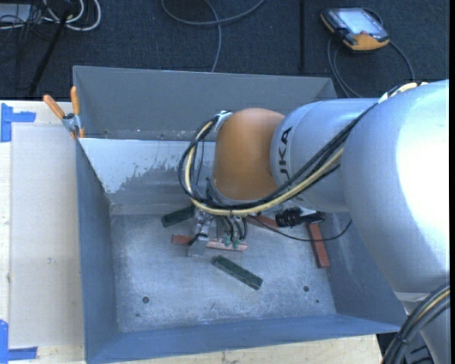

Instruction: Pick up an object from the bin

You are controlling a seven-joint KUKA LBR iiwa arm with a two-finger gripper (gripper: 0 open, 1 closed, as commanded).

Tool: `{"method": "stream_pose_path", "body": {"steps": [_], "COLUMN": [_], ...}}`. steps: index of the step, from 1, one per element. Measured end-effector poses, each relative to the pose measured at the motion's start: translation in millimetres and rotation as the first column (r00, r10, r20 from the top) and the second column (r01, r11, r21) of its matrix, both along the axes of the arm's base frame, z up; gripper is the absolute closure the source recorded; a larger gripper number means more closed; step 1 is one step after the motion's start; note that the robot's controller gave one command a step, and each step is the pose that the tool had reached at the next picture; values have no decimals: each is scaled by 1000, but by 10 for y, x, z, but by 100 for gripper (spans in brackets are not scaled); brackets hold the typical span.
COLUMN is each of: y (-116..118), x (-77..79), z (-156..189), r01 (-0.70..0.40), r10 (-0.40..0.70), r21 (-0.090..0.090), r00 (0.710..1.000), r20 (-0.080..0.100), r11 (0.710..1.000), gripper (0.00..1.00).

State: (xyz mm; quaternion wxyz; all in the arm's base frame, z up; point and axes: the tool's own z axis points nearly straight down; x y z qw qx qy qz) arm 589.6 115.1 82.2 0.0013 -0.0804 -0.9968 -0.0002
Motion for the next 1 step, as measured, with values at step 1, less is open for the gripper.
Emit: {"method": "stream_pose_path", "body": {"steps": [1], "y": [15], "x": [-369], "z": [1172], "r01": [-29], "r10": [29], "r21": [0], "r00": [1000], "r20": [2], "r11": [1000], "gripper": [100]}}
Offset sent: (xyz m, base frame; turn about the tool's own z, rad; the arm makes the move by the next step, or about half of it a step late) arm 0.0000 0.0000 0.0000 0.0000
